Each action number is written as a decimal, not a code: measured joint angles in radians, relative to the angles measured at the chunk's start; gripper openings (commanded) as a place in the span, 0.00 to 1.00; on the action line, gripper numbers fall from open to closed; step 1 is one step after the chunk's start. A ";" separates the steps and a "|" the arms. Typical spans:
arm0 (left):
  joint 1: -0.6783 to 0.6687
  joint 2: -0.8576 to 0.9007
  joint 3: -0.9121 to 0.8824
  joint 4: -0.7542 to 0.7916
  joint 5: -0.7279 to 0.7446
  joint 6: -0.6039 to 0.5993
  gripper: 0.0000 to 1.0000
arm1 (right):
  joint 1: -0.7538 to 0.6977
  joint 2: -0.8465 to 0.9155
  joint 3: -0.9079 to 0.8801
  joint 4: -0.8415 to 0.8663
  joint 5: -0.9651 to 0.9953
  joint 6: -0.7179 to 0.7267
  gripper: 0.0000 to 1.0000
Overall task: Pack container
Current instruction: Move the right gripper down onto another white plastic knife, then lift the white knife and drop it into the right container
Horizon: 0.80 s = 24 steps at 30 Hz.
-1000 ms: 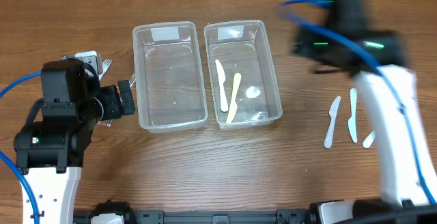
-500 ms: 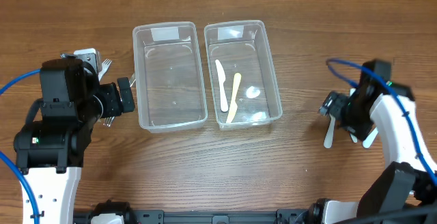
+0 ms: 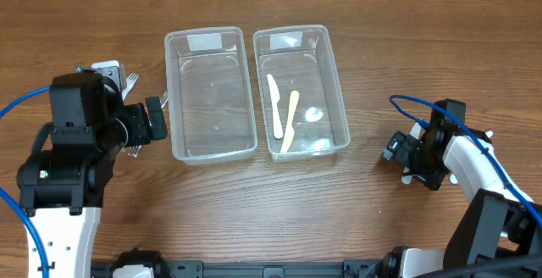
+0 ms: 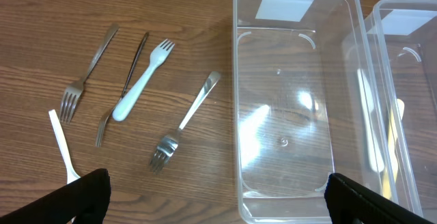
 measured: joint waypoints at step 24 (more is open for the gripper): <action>0.000 0.000 0.000 -0.005 -0.003 0.000 1.00 | 0.000 -0.001 -0.038 0.033 0.021 -0.052 0.46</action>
